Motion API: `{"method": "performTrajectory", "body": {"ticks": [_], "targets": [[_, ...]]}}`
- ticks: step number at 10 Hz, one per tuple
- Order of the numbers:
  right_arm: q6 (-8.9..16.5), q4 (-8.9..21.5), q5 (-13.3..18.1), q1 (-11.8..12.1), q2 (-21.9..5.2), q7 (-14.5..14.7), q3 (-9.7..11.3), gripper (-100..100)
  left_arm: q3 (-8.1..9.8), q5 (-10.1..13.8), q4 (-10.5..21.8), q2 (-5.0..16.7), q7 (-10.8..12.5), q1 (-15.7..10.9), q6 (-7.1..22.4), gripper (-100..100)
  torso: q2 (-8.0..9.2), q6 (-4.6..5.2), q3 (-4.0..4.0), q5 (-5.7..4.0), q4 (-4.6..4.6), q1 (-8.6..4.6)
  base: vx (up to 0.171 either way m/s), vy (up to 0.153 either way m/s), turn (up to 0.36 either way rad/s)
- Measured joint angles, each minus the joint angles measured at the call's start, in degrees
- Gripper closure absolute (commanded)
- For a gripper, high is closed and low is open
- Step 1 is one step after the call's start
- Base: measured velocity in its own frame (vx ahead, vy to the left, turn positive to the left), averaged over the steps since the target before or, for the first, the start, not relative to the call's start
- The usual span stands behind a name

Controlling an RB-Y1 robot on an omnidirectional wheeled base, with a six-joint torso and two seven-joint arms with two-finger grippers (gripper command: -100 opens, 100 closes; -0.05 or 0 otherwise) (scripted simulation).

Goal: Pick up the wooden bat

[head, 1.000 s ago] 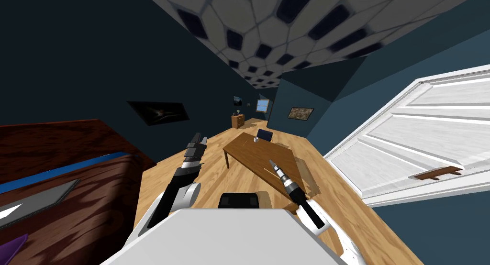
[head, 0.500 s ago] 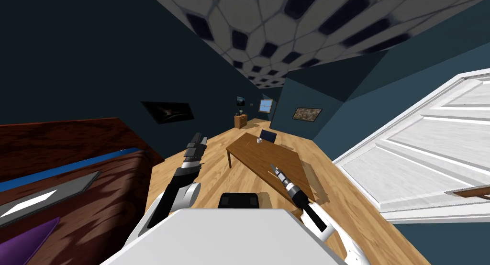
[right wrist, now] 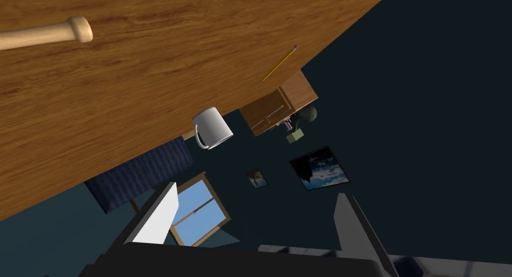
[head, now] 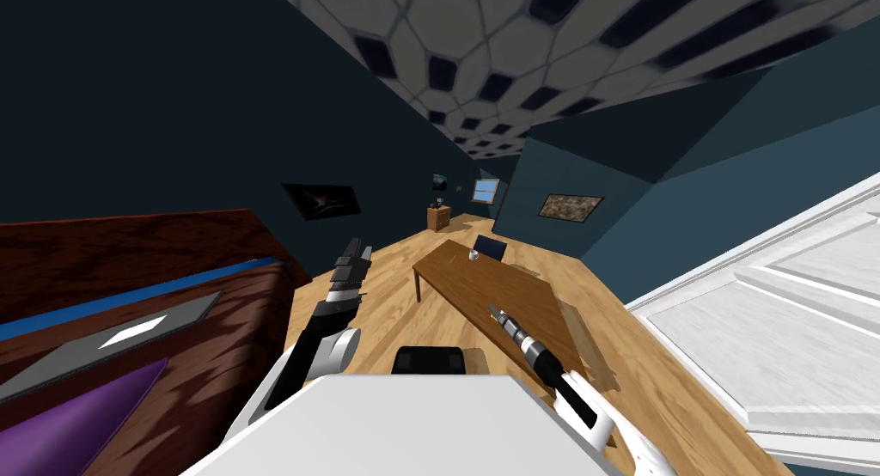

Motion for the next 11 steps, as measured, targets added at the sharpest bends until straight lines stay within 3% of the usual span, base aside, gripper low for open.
{"method": "performTrajectory", "body": {"ticks": [11], "targets": [[-1.9,16.6,6.2,-2.7,-6.6,4.7,6.9,-100,0.01,0.0,0.0,0.0,0.0,0.0,0.0,0,0.07,0.03,0.04,-0.01,0.01,-0.07,0.037,0.025,0.113]]}}
